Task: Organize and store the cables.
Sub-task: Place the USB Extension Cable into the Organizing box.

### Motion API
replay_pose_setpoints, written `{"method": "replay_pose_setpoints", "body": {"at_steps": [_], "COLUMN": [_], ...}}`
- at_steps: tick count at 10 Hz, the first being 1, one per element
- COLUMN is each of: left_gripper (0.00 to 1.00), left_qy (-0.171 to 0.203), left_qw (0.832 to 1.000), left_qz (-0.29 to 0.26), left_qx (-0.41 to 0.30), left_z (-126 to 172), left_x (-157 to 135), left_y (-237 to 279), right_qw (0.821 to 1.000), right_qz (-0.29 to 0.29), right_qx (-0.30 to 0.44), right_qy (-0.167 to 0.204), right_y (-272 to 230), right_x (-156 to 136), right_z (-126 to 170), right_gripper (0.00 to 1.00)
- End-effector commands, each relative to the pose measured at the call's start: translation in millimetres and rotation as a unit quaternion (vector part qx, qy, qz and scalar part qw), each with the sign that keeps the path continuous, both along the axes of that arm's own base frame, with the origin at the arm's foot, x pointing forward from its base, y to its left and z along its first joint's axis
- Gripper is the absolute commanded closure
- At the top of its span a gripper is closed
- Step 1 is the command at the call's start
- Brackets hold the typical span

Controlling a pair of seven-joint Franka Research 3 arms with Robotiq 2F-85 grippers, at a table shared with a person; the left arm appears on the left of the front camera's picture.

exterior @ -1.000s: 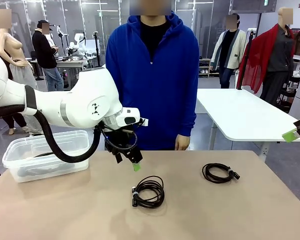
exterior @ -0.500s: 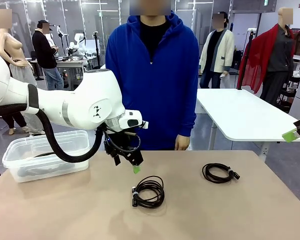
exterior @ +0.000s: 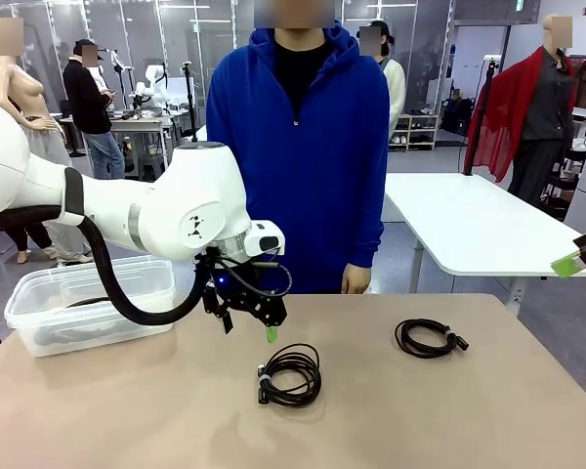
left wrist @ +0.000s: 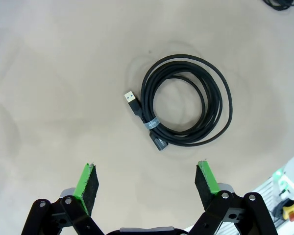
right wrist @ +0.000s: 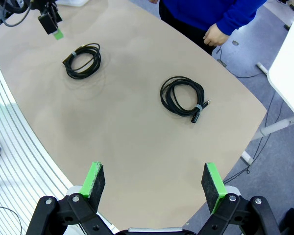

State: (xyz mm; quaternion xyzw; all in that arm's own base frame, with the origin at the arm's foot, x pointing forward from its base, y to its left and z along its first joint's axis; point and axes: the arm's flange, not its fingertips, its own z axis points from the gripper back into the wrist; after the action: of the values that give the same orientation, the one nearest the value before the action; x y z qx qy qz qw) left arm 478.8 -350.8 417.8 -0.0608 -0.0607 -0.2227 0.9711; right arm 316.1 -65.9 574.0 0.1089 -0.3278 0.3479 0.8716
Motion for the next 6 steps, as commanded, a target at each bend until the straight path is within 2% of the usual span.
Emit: {"method": "replay_pose_setpoints", "body": {"at_steps": [1, 6], "left_gripper": [0.0, 0.0], "left_qy": [-0.007, -0.006], "left_qw": [0.999, 0.997], "left_qz": [0.034, 0.071], "left_qx": [0.019, 0.03], "left_z": [-8, -28], "left_x": [5, 10], "left_y": [-14, -26], "right_qw": [1.0, 1.0], "right_qz": [0.003, 0.003], "right_qx": [0.002, 0.002], "right_qy": [-0.001, -0.001], "right_y": [-2, -2], "right_x": [0, 0], "right_z": [-1, -1], "right_gripper": [0.0, 0.0]}}
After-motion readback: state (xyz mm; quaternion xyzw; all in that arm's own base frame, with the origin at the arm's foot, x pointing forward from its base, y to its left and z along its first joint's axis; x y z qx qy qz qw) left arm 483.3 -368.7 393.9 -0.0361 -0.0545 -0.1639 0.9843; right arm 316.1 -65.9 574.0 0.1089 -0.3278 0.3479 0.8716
